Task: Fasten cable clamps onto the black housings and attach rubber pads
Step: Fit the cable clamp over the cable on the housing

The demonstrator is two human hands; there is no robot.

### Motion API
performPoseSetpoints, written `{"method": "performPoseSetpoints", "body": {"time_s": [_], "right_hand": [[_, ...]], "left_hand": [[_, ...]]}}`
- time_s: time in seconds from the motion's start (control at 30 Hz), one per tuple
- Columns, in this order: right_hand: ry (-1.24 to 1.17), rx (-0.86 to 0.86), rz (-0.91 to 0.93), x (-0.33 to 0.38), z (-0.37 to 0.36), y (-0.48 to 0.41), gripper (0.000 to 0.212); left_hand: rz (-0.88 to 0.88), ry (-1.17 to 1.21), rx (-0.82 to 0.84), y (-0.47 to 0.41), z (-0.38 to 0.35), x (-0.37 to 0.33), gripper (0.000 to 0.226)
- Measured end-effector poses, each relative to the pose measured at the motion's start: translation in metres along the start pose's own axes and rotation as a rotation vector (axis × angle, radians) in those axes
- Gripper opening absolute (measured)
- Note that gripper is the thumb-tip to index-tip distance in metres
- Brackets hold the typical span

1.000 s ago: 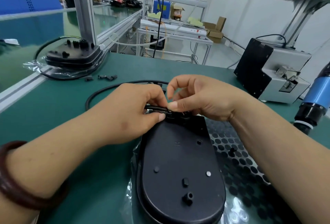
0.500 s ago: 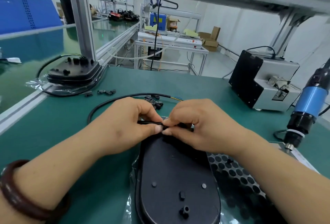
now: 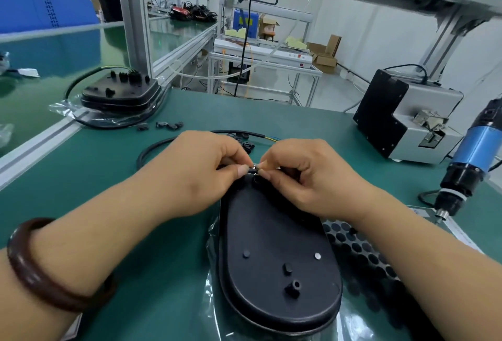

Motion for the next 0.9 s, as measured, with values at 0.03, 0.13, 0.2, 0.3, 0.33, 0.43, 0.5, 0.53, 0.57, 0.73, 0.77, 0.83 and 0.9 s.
{"method": "performPoseSetpoints", "body": {"time_s": [0.03, 0.13, 0.2, 0.3, 0.33, 0.43, 0.5, 0.53, 0.57, 0.73, 0.77, 0.83, 0.9], "right_hand": [[0.005, 0.004, -0.001, 0.000, 0.000, 0.000, 0.012], [-0.020, 0.022, -0.015, -0.001, -0.001, 0.000, 0.015], [-0.072, 0.013, -0.029, -0.002, -0.001, 0.000, 0.014], [-0.100, -0.015, -0.033, -0.003, -0.003, 0.002, 0.016], [-0.087, -0.034, -0.030, -0.003, -0.004, 0.003, 0.016], [-0.065, -0.073, -0.031, -0.004, -0.005, 0.004, 0.017], [-0.066, -0.085, -0.044, -0.005, -0.005, 0.003, 0.016], [-0.063, -0.090, -0.052, -0.006, -0.005, 0.003, 0.015], [-0.060, -0.094, -0.060, -0.006, -0.004, 0.003, 0.014], [-0.068, -0.047, -0.082, -0.006, -0.003, 0.001, 0.018], [-0.070, -0.042, -0.074, -0.005, -0.003, 0.000, 0.018], [-0.073, -0.049, -0.060, -0.004, -0.002, 0.001, 0.017], [-0.077, -0.072, -0.056, -0.004, -0.004, 0.003, 0.017]], "left_hand": [[-0.016, -0.062, -0.006, 0.001, 0.000, -0.001, 0.009], [-0.076, -0.198, -0.019, 0.003, 0.000, -0.004, 0.013], [-0.117, -0.246, -0.020, 0.004, -0.001, -0.006, 0.015], [-0.127, -0.150, 0.071, 0.006, -0.003, -0.004, 0.018], [-0.124, -0.124, 0.108, 0.007, -0.003, -0.003, 0.024], [-0.152, -0.179, 0.162, 0.009, -0.003, -0.001, 0.043], [-0.144, -0.163, 0.185, 0.009, -0.004, -0.002, 0.048], [-0.132, -0.141, 0.200, 0.009, -0.005, -0.003, 0.049], [-0.121, -0.127, 0.212, 0.009, -0.006, -0.003, 0.051], [-0.078, -0.092, 0.226, 0.013, -0.007, 0.002, 0.046], [-0.071, -0.090, 0.229, 0.014, -0.008, 0.003, 0.044], [-0.064, -0.098, 0.225, 0.014, -0.008, 0.004, 0.042], [-0.063, -0.098, 0.220, 0.012, -0.009, 0.004, 0.043]]}}
Point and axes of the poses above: each hand's wrist, its own y-axis away from the middle knuckle, its own z-axis out of the back of the hand, x = y × z, the point moved 5 cm from there along -y, towards the middle knuckle, and after that the axes turned 1 degree about -x, right-handed, at the moved point
